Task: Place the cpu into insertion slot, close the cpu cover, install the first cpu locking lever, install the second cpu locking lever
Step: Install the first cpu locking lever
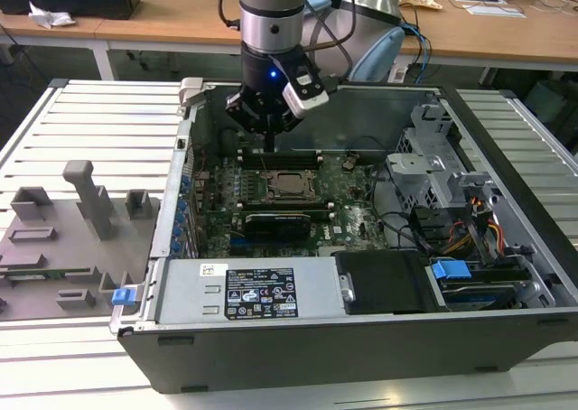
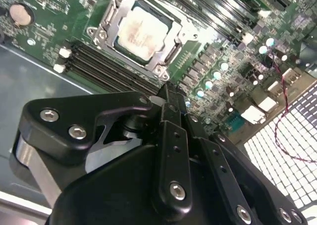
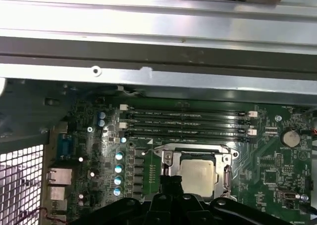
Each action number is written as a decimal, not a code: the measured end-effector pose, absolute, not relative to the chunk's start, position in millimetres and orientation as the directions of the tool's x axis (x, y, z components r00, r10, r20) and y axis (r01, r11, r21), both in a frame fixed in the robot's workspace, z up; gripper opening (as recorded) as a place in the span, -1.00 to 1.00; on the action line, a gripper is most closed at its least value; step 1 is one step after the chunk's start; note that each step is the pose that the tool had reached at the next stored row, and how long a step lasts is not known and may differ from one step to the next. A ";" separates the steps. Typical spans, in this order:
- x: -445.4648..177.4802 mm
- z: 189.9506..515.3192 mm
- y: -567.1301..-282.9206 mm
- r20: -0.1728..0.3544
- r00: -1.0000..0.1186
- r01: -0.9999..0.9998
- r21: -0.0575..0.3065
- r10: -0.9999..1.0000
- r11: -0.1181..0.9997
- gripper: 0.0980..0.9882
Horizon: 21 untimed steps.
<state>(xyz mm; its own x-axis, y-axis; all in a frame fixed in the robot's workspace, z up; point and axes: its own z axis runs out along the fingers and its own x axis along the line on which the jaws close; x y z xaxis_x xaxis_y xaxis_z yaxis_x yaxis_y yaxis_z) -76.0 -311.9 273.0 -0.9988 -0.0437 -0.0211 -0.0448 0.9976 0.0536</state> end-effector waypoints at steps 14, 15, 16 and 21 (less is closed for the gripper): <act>-104.4 262.0 -307.9 -0.022 -0.998 -0.053 0.072 -0.051 0.996 -0.98; -104.4 261.7 -306.5 -0.022 -0.998 -0.053 0.072 -0.051 0.996 -0.98; -104.5 261.6 -304.7 -0.022 -0.998 -0.053 0.071 -0.052 0.996 -0.98; -104.8 260.4 -297.5 -0.022 -0.998 -0.053 0.072 -0.052 0.996 -0.98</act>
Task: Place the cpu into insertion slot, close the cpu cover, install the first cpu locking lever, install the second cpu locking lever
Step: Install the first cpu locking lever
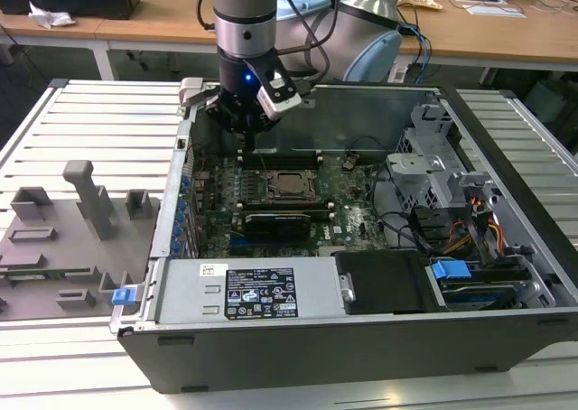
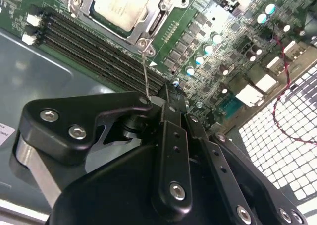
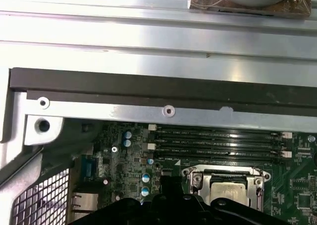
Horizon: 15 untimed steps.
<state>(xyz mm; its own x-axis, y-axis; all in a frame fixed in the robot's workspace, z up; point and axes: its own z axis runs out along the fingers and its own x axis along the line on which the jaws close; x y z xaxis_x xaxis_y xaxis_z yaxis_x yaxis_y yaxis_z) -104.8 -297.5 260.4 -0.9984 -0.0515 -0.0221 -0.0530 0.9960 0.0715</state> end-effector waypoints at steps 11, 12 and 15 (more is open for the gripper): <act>-93.9 255.3 -297.3 -0.022 -0.998 -0.053 0.072 -0.052 0.996 -0.98; -91.5 255.1 -297.0 -0.022 -0.998 -0.053 0.071 -0.051 0.996 -0.98; -82.1 254.4 -295.9 -0.022 -0.998 -0.053 0.072 -0.051 0.996 -0.98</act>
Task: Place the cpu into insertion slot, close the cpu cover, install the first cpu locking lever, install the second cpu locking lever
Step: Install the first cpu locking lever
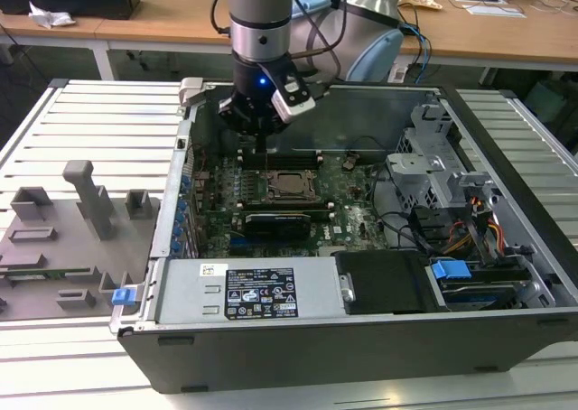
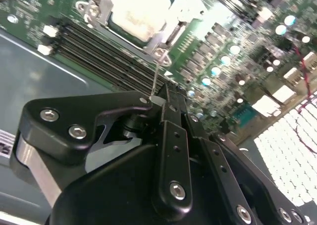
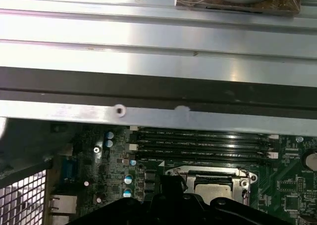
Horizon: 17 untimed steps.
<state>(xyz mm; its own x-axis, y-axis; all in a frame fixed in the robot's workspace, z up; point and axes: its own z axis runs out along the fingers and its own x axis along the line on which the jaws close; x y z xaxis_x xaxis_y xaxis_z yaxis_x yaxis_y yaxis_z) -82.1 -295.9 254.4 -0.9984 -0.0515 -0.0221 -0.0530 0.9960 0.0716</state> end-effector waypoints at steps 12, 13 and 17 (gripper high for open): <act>-58.0 248.1 -295.2 -0.023 -0.998 -0.054 0.085 -0.052 0.995 -0.98; -54.7 246.6 -295.1 -0.023 -0.998 -0.053 0.092 -0.051 0.994 -0.98; -46.2 237.4 -295.2 -0.023 -0.998 -0.052 0.094 -0.050 0.994 -0.98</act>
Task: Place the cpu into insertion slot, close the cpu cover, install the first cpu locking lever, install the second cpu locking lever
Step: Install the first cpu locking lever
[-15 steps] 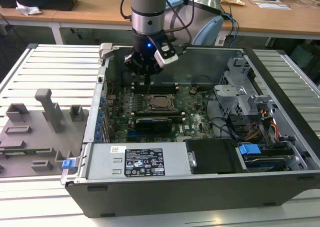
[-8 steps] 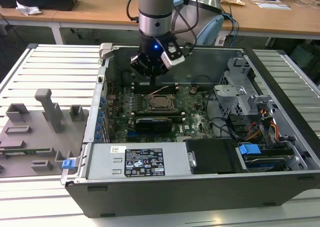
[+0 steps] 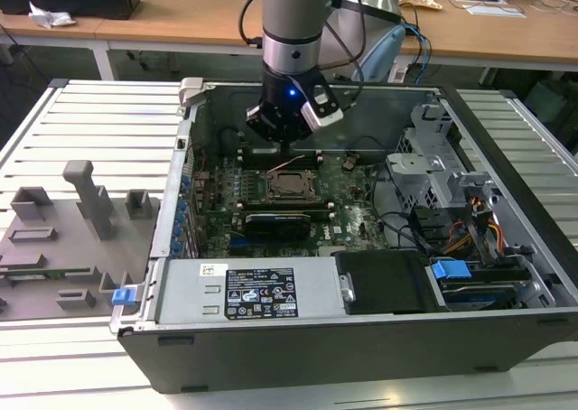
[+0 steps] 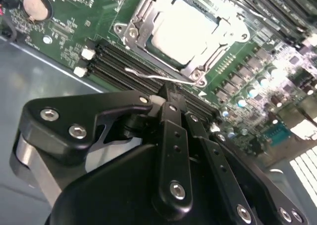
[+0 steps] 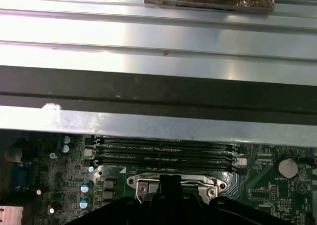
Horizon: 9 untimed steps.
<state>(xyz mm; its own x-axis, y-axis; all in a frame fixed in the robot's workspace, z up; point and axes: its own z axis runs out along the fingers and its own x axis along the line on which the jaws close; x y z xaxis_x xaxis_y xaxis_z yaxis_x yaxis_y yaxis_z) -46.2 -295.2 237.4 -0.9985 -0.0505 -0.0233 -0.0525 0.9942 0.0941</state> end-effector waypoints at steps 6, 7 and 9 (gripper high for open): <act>-38.0 228.2 -293.0 -0.023 -0.998 -0.053 0.094 -0.051 0.994 -0.98; -35.9 225.9 -291.9 -0.023 -0.998 -0.052 0.094 -0.050 0.994 -0.98; -33.3 222.6 -291.1 -0.023 -0.998 -0.052 0.094 -0.050 0.994 -0.98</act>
